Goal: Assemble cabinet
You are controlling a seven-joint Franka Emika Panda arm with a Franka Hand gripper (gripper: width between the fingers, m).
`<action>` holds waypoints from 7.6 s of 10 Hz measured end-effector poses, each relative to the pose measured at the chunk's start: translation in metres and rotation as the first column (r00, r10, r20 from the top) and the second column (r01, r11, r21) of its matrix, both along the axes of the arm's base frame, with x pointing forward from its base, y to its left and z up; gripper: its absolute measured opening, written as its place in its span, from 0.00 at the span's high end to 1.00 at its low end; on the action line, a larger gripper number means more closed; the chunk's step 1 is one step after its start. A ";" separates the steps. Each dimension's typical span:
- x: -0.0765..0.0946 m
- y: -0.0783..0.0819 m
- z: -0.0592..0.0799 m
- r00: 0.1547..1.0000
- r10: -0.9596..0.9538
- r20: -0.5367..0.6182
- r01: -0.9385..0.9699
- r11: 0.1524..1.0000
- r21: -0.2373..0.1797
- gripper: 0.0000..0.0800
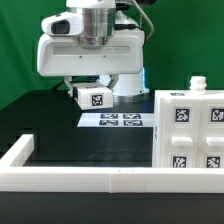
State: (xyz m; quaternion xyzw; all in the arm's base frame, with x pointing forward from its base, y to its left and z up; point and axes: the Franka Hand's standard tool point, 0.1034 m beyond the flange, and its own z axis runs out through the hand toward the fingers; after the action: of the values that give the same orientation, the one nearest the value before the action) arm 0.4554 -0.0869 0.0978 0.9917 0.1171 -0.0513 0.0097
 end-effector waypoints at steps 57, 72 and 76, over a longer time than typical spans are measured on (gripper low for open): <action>0.152 0.165 0.058 0.881 -0.472 0.039 0.473 0.879 -0.063 0.30; 0.160 0.173 0.059 -0.387 -0.912 0.139 0.920 -0.392 -0.012 0.30; 0.161 0.177 0.060 -0.426 -0.897 0.118 0.902 -0.431 -0.016 0.30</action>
Offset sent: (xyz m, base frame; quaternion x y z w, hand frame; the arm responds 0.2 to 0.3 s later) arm 0.0308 0.0773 0.0615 -0.0204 -0.0151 0.0920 0.9954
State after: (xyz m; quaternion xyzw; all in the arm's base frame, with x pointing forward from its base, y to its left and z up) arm 0.6164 0.0905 0.1577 0.6282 -0.7776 -0.0174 0.0187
